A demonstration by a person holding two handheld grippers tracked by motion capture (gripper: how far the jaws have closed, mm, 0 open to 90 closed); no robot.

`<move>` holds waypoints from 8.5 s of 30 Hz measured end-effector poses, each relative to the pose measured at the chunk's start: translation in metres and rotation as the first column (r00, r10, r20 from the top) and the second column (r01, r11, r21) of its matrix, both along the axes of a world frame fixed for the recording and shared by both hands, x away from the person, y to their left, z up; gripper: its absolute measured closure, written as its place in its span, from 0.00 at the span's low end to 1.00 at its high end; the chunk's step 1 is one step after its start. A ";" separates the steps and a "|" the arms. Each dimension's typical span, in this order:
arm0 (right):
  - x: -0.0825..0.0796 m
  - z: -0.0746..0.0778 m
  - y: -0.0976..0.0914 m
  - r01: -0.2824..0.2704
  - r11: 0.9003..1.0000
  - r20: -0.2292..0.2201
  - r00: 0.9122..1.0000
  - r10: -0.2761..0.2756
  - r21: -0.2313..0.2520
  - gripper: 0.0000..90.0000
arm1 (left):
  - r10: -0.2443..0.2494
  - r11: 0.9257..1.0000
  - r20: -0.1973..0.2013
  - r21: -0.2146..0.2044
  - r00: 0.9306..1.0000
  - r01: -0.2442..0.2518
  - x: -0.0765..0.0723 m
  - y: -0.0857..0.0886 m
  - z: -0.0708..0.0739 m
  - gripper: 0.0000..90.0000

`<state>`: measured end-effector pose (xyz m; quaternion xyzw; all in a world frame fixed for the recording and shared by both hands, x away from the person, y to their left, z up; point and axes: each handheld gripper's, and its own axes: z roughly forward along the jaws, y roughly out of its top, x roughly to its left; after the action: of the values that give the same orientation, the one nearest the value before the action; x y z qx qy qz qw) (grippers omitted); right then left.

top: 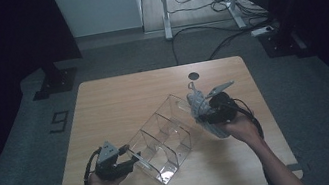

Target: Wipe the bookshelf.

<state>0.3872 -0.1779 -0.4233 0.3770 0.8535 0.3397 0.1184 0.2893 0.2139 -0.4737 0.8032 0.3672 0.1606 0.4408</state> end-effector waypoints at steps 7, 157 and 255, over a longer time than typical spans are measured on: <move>-0.002 -0.014 -0.004 0.009 1.000 -0.019 1.000 -0.008 0.007 0.66 | 0.000 1.000 0.001 0.001 1.000 0.000 0.000 0.000 0.000 0.49; 0.010 0.011 0.118 -0.178 0.979 -0.044 0.984 0.174 -0.103 0.64 | -0.019 1.000 0.028 0.002 0.999 0.019 -0.004 -0.001 0.000 0.49; -0.045 0.029 0.042 -0.154 0.988 -0.027 0.988 0.154 -0.006 0.65 | -0.015 1.000 0.059 0.000 0.998 0.015 0.020 -0.020 -0.003 0.50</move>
<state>0.3426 -0.1359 -0.3948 0.3140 0.8829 0.3394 0.0817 0.3097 0.1942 -0.4764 0.8007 0.3480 0.1811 0.4528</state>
